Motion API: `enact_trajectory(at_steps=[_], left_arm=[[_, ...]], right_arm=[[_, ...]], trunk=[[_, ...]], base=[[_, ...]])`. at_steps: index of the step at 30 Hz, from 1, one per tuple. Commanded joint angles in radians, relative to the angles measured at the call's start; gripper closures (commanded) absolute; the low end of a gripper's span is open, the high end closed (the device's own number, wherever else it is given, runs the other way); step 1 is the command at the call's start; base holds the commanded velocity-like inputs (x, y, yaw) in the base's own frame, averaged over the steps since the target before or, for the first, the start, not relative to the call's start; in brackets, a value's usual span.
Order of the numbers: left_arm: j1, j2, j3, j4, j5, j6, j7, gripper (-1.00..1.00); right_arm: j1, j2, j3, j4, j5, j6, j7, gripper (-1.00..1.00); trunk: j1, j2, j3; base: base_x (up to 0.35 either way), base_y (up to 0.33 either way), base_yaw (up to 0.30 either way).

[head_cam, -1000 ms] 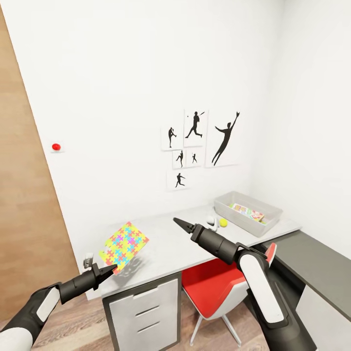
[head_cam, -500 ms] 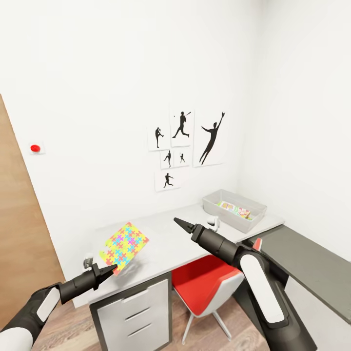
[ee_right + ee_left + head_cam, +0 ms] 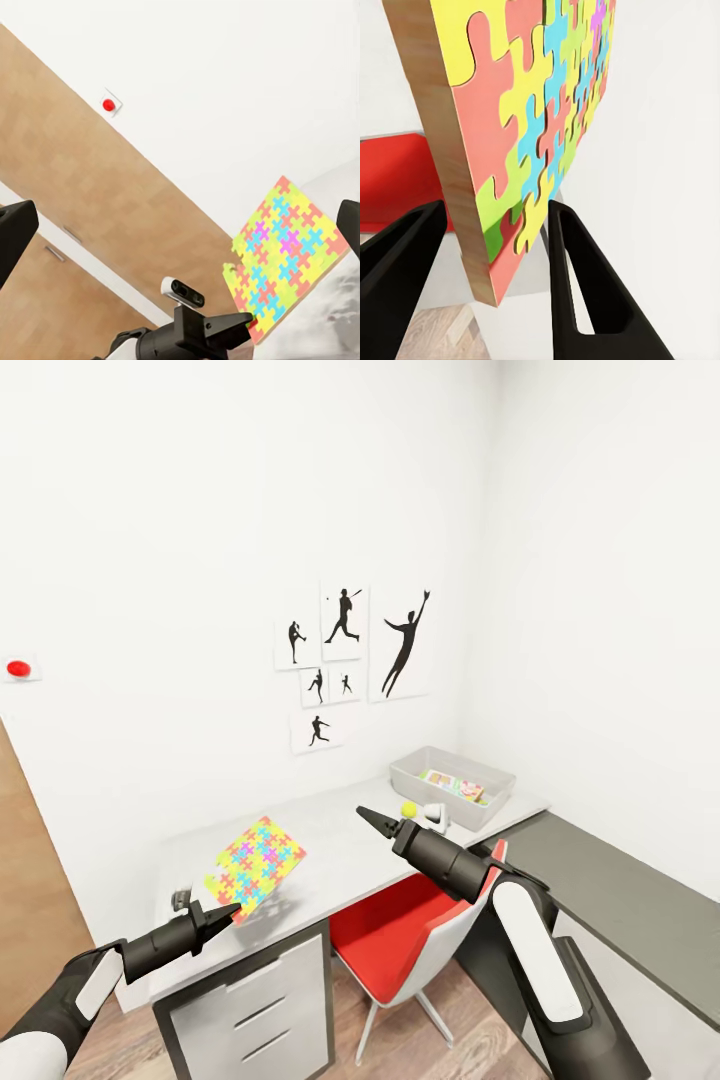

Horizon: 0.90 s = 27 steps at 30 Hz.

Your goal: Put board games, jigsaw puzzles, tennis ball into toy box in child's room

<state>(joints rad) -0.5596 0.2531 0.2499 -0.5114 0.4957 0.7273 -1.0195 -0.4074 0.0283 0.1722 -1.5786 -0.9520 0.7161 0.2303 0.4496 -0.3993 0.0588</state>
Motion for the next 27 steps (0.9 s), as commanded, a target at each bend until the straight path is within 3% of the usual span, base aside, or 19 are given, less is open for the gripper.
enact_trajectory(at_steps=[1,19,27], left_arm=[[0.0,0.0,0.001,0.001,0.003,0.006,-0.001,1.0],[0.0,-0.001,0.0,0.001,0.001,0.005,-0.001,1.0],[0.0,-0.001,0.0,0.0,0.001,0.005,-0.001,1.0]], right_arm=[[0.0,0.001,-0.001,0.0,0.001,0.004,0.003,-1.0],[0.0,-0.001,0.001,-0.001,0.001,0.005,0.003,-1.0],[0.0,0.0,0.001,-0.001,0.001,0.005,0.003,-1.0]], trunk=[[0.0,-0.001,0.0],[0.0,-0.001,0.0],[0.0,-0.001,0.002]], base=[[0.0,0.0,-0.02],[0.0,0.0,-0.005],[0.0,0.0,-0.19]])
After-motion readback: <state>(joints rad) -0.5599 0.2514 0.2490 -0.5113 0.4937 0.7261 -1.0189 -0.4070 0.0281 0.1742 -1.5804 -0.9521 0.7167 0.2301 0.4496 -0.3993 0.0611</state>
